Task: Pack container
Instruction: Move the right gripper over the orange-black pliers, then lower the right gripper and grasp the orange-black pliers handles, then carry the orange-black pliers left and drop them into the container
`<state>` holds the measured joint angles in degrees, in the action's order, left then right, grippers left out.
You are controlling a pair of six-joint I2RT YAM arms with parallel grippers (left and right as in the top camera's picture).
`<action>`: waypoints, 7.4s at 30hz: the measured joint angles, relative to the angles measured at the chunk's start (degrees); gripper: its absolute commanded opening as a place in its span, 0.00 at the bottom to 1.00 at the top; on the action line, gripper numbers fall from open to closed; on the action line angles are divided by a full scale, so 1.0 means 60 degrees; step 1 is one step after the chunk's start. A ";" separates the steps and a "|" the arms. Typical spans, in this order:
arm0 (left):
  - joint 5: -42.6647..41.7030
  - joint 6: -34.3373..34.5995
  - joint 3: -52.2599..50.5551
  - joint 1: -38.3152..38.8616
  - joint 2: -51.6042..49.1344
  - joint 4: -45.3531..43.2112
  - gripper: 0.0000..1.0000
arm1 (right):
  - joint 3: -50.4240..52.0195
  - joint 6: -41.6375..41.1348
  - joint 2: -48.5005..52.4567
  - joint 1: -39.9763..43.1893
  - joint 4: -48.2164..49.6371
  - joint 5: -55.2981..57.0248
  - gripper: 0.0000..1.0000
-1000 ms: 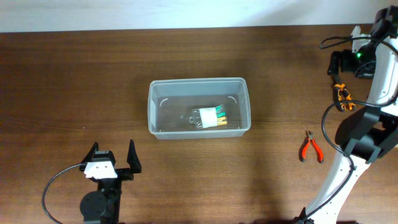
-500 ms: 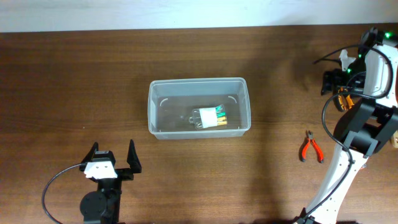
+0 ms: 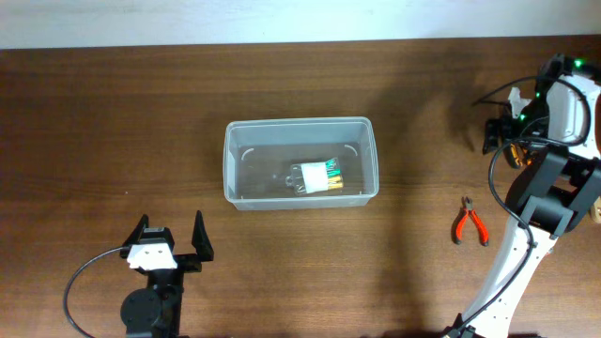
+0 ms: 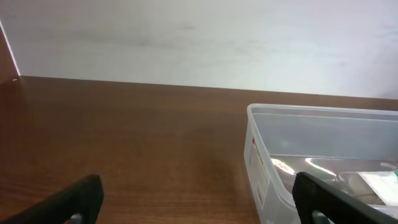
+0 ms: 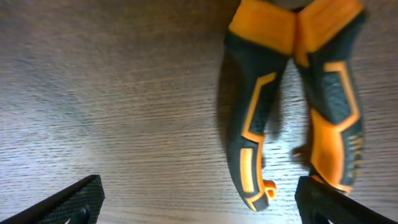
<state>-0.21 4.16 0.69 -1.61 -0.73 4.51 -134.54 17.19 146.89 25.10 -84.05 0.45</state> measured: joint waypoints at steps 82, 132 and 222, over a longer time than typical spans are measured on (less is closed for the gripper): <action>0.0000 0.0000 0.0000 0.0000 0.0000 0.0000 0.99 | 0.0590 0.0153 0.0015 -0.0503 0.1133 0.0925 0.47; 0.0000 0.0000 0.0000 0.0000 0.0000 0.0000 0.99 | 0.0590 -0.2357 0.0033 -0.0361 0.1446 0.0707 0.19; 0.0000 0.0000 0.0000 0.0000 0.0000 0.0000 0.99 | -0.0237 0.0215 -0.1625 -0.9147 -0.1304 -0.0492 0.14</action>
<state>-0.21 4.16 0.69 -1.61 -0.73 4.51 -135.96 18.48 137.14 -29.78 -91.88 -2.50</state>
